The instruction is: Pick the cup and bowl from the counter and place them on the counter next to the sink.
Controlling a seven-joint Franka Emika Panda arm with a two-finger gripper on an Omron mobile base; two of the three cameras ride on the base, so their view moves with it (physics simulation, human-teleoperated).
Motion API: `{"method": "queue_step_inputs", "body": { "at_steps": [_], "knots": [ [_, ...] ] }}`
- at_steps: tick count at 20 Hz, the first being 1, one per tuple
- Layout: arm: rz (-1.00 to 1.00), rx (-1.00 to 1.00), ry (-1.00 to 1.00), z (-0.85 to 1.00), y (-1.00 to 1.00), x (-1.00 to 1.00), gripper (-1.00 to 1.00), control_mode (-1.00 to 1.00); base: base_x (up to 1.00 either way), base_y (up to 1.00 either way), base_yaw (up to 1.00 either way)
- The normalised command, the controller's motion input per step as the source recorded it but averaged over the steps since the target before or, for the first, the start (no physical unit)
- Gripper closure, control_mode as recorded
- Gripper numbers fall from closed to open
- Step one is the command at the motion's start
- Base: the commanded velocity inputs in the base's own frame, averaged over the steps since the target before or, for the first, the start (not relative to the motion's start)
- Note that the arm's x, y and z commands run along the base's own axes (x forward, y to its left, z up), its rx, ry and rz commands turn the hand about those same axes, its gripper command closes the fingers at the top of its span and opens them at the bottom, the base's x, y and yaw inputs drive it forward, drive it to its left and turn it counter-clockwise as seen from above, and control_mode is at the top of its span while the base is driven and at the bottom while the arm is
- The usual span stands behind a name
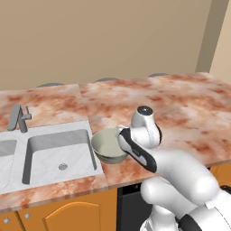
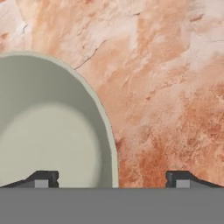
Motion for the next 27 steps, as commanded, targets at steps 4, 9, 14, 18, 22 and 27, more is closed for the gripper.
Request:
{"method": "queue_step_inputs", "body": {
  "at_steps": [4,9,14,18,22,27],
  "knots": [
    [-0.02,0.00,0.00,0.75,-0.18,-0.56,-1.00,-1.00,0.00,0.00,0.00],
    [0.04,0.00,0.00,0.80,-0.03,-0.49,-1.00,-1.00,0.00,0.00,0.00],
    [0.20,0.00,0.00,0.63,0.00,-0.46,-1.00,-1.00,0.00,0.00,0.00],
    [0.29,0.00,0.00,0.41,0.00,-0.35,-1.00,-1.00,0.00,0.00,0.00],
    [0.31,0.00,0.00,0.22,0.00,-0.48,-1.00,-1.00,0.00,0.00,0.00],
    [0.25,0.00,-0.05,0.07,0.00,-0.53,-1.00,-1.00,0.00,0.00,0.00]
  ]
}}
